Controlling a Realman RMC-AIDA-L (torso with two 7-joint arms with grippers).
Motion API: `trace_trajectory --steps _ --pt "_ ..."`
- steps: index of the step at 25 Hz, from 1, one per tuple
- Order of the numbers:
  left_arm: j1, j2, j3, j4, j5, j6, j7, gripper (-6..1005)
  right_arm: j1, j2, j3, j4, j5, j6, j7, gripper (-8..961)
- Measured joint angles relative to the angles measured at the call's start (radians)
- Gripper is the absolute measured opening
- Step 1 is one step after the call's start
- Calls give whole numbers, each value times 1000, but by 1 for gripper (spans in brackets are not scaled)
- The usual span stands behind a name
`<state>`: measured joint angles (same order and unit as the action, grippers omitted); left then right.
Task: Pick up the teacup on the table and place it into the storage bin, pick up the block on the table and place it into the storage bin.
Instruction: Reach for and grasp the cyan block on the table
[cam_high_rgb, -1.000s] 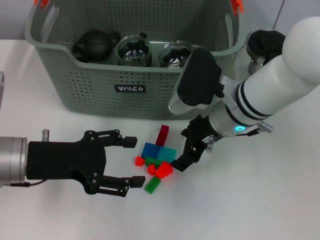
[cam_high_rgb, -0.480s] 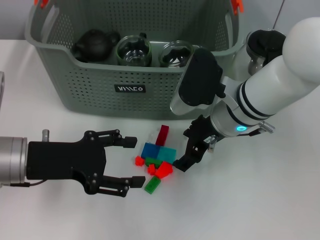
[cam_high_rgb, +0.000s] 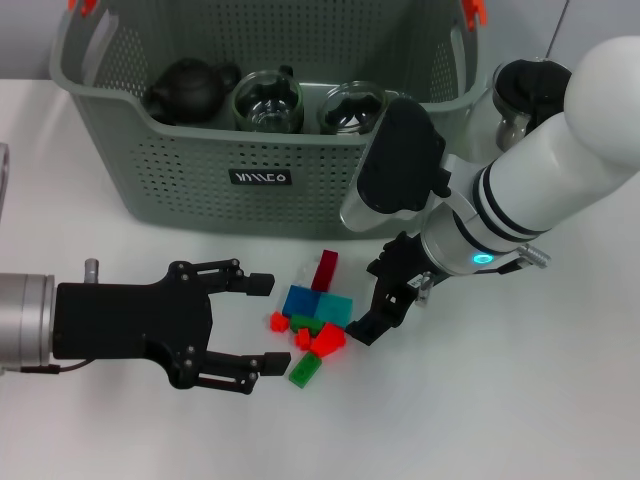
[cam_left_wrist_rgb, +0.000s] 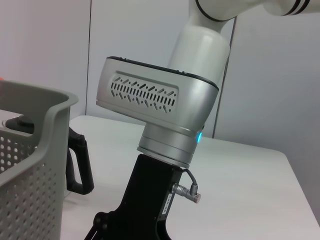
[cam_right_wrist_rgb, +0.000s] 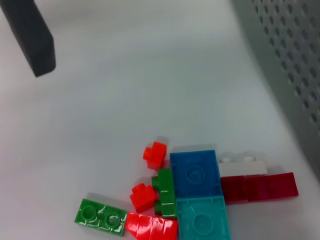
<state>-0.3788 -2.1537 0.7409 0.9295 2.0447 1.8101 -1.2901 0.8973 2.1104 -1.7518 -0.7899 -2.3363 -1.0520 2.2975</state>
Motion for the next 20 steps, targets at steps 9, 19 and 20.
trace_trajectory --steps 9,19,20 --pt "0 0 0 0 0 0 0 875 0 0 -6 5 0 6 7 944" --pt "0 0 0 0 0 0 0 875 4 0 -12 9 0 17 12 945" --pt "0 0 0 0 0 0 0 875 4 0 -12 9 0 17 13 945"
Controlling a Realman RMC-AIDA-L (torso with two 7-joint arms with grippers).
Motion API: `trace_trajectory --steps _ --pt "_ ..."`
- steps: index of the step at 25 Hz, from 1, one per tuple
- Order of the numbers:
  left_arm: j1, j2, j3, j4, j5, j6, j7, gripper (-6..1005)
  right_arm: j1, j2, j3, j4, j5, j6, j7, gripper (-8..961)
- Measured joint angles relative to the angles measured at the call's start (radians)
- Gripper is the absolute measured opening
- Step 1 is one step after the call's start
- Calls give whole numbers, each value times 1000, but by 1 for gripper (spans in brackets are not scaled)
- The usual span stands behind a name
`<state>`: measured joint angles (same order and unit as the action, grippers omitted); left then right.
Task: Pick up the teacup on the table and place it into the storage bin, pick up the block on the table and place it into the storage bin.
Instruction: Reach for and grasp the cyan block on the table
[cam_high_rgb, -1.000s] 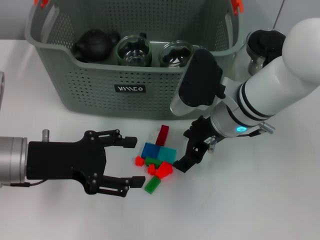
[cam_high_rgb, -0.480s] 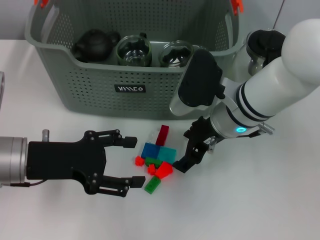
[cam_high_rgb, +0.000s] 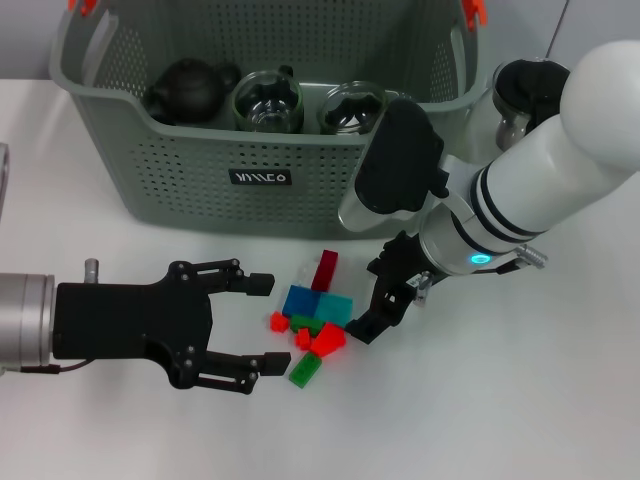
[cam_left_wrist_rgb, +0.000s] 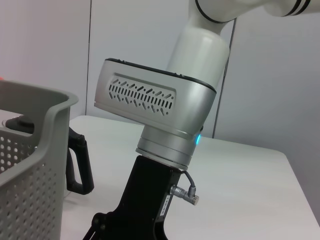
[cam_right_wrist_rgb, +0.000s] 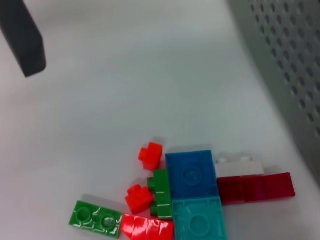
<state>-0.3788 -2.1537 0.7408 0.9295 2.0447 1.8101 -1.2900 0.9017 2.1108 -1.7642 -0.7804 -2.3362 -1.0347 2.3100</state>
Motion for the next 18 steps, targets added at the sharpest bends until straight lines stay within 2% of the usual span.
trace_trajectory --steps 18 --pt "0 0 0 0 0 0 0 875 1 1 -13 1 7 2 1 944"
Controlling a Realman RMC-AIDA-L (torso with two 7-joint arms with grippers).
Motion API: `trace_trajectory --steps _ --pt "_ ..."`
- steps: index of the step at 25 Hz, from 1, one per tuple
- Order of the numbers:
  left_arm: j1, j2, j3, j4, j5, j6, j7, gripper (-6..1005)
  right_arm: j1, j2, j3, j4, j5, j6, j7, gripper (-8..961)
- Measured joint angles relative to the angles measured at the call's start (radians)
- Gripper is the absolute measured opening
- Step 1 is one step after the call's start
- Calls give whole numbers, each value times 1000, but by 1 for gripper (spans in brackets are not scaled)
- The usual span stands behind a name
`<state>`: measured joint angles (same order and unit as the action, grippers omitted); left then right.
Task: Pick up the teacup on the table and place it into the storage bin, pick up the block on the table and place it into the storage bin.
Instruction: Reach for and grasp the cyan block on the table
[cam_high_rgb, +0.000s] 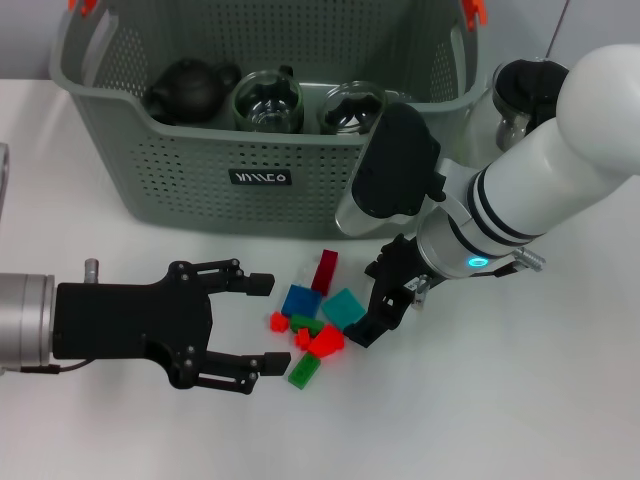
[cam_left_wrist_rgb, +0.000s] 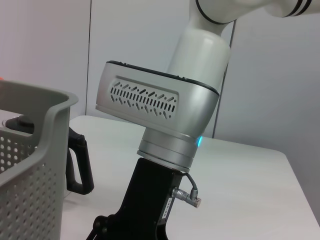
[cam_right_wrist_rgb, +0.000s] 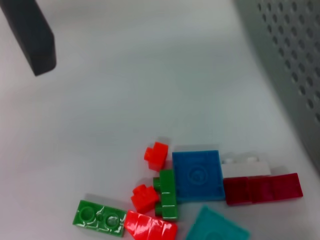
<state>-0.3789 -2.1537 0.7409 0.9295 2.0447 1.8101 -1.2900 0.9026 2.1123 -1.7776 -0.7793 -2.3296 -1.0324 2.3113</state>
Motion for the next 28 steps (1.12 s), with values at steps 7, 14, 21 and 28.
trace_trajectory --steps 7,14,21,28 --pt "0 0 0 0 0 0 0 875 1 0 0 -6 2 -8 0 934" --pt "0 0 -1 0 0 0 0 875 1 0 -17 -9 34 -10 -3 924" --pt "0 0 0 0 0 0 0 875 1 -1 -18 -5 34 -8 -1 914" --pt "0 0 2 0 0 0 0 875 1 -1 -25 -2 37 3 -1 904"
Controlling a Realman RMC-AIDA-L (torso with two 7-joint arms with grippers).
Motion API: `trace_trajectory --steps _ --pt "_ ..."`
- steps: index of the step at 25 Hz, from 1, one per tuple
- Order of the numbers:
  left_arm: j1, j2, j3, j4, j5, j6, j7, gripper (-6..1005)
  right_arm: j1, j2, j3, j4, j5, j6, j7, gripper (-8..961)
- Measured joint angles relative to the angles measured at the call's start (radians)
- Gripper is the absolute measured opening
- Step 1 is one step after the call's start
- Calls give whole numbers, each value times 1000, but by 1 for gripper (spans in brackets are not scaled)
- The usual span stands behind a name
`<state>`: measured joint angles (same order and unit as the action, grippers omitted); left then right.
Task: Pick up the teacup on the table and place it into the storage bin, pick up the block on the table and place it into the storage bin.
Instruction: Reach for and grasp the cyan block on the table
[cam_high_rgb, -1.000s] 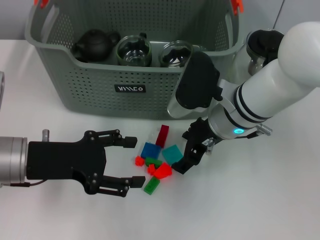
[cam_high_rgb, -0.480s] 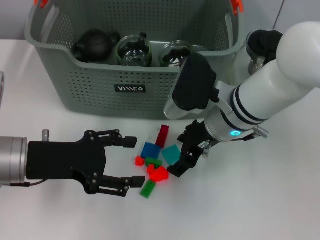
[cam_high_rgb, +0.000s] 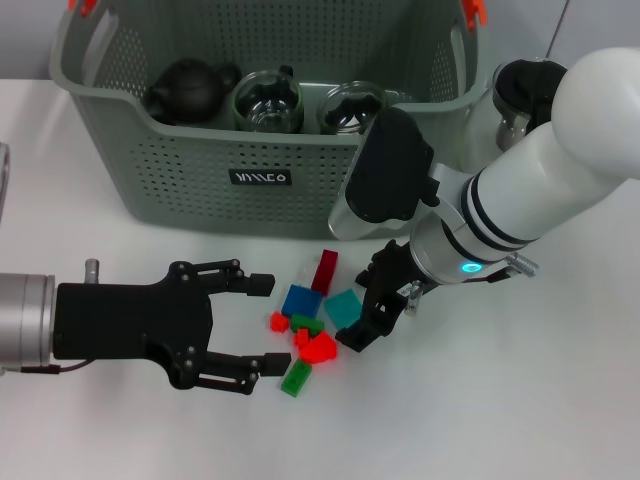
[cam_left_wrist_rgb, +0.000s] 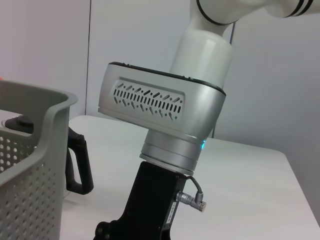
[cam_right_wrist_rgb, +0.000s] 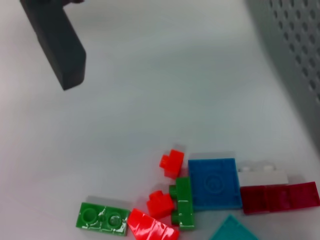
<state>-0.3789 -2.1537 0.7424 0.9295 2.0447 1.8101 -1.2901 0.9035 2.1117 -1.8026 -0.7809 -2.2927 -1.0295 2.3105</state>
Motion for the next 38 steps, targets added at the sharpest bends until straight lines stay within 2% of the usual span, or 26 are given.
trace_trajectory --steps 6,11,14,38 --pt "0 0 0 0 0 0 0 875 0 1 0 0 2 0 1 896" --pt "0 0 1 0 0 1 0 875 1 1 0 0 3 0 1 680" --pt "0 0 2 0 0 2 0 875 1 1 -1 0 3 0 1 473" --pt "0 0 2 0 0 4 0 875 4 0 -2 -2 28 21 1 509"
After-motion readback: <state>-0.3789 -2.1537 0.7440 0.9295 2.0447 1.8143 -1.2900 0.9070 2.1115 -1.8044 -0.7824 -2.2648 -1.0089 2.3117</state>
